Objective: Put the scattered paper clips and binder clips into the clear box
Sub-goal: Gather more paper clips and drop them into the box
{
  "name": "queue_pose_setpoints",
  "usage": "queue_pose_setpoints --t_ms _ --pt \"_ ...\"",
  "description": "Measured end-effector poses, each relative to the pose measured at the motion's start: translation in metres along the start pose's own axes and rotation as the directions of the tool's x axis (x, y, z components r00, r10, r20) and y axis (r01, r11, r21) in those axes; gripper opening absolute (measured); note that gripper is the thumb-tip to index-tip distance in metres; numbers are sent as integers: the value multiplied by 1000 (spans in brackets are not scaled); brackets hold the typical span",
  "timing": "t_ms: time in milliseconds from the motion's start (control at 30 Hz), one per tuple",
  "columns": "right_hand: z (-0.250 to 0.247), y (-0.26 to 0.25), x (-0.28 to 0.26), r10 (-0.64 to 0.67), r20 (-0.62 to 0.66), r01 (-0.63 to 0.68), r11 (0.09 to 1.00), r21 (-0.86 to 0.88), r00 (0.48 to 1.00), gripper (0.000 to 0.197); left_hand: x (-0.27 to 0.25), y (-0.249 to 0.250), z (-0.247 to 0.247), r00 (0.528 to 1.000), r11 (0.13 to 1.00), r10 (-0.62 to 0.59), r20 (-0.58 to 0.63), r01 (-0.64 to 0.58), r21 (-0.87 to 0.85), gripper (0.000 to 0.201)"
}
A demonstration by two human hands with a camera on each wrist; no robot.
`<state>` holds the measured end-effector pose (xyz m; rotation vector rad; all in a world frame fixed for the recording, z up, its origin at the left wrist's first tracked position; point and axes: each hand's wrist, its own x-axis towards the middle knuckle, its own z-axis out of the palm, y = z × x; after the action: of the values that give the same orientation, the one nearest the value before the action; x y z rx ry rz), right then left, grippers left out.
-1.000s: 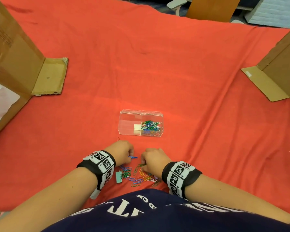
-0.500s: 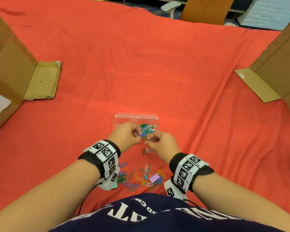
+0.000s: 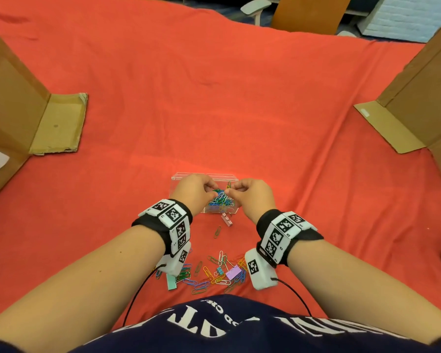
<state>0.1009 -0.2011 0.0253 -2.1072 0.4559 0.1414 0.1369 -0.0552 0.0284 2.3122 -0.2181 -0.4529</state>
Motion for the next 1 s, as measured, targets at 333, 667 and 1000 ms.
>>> queue_pose_setpoints --t_ms 333,667,1000 --pt "6 4 -41 -264 386 406 843 -352 884 15 -33 -35 -19 969 988 28 244 -64 141 9" --pt "31 39 -65 -152 674 624 564 -541 723 42 -67 -56 -3 885 876 -100 456 -138 461 31" --pt "42 41 -83 -189 735 725 442 -529 651 54 -81 -55 10 849 885 -106 518 -157 439 34"
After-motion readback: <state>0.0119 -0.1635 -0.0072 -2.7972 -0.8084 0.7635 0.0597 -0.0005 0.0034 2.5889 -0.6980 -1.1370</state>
